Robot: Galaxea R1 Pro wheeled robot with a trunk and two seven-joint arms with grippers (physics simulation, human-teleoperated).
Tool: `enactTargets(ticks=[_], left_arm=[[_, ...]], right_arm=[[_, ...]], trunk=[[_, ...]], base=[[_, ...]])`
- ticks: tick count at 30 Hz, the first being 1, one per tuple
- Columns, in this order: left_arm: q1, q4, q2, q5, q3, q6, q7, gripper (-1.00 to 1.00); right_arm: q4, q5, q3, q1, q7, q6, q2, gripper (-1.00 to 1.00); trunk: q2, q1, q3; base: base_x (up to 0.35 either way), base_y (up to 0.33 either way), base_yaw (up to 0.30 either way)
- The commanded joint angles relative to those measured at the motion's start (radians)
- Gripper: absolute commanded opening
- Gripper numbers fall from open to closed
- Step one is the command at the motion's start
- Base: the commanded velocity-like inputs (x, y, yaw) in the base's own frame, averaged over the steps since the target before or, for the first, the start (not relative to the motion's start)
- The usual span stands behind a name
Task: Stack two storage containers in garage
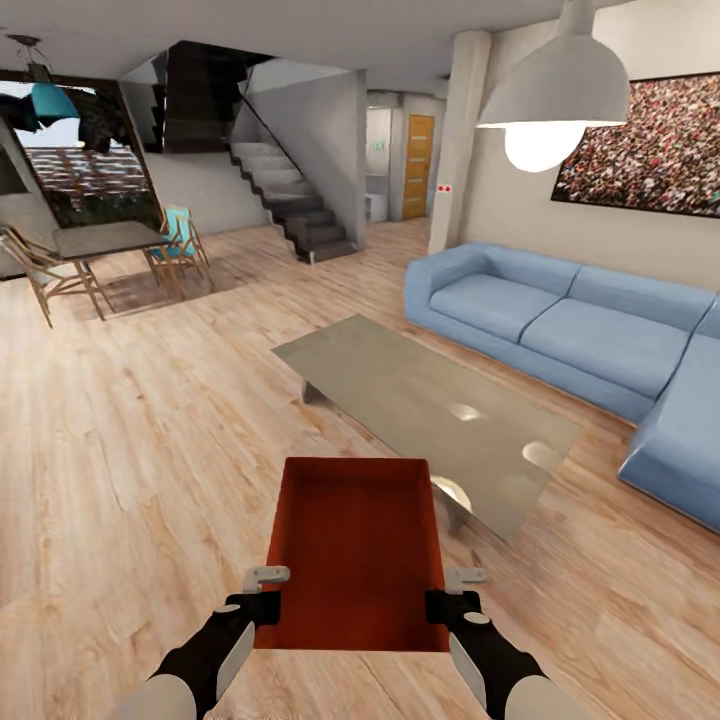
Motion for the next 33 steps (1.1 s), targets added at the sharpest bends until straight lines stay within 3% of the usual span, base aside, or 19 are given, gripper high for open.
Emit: enactTargets(ticks=[1, 33], left_arm=[[0.000, 0.001, 0.004, -0.007, -0.011, 0.007, 0.010, -1.00], [0.000, 0.001, 0.004, -0.007, -0.011, 0.007, 0.010, -1.00]], right_arm=[[-0.059, 0.019, -0.005, -0.001, -0.037, 0.000, -0.022, -1.00], [-0.059, 0.019, -0.003, -0.001, -0.037, 0.000, -0.022, -1.00]], trunk=[[-0.002, 0.000, -0.002], [-0.002, 0.000, -0.002]], base=[[0.000, 0.000, 0.261], [0.000, 0.000, 0.261]])
